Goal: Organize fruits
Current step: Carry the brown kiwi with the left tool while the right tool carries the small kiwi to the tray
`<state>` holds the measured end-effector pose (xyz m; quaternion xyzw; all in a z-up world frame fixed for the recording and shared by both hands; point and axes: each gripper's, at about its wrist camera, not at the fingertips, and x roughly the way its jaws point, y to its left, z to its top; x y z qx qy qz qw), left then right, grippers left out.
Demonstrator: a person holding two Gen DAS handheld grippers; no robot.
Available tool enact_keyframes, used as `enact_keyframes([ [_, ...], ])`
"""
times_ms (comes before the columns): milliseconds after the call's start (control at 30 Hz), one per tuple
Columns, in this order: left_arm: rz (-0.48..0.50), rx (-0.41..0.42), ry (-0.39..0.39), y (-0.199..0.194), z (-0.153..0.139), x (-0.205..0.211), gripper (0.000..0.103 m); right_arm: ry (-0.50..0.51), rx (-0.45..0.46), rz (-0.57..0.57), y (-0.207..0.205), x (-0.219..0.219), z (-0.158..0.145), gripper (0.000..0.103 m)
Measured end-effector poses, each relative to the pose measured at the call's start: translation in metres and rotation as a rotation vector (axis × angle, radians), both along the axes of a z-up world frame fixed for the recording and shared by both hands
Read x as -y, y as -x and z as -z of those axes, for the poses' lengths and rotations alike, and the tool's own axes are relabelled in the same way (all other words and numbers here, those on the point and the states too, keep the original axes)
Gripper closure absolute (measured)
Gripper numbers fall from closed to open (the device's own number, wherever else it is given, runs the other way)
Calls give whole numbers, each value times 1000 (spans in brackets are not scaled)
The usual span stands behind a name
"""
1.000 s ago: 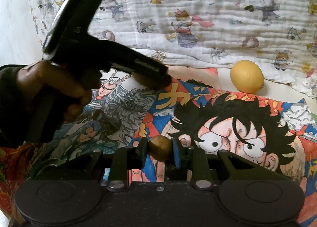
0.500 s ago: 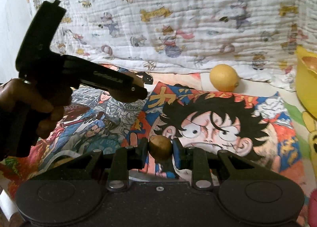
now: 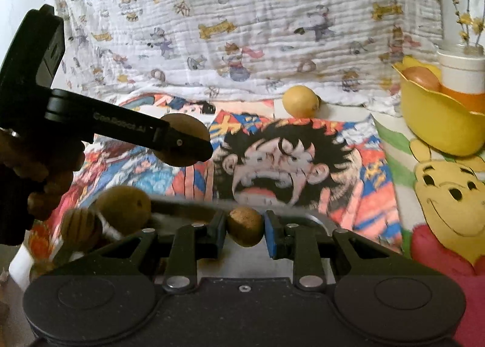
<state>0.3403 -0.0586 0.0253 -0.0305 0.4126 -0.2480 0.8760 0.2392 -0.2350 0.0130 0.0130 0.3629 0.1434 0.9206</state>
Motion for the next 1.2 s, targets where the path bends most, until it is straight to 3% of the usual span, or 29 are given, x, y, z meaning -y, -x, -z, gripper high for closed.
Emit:
enact_keyframes([
  [367, 106, -19, 17, 35, 8, 32, 37, 52, -57, -67, 48, 16, 8, 75],
  [700, 249, 7, -80, 49, 20, 73, 37, 72, -82, -88, 72, 21, 15, 74],
  [1200, 295, 7, -161, 51, 31, 89, 36, 85, -75, -82, 77, 23, 18, 72],
])
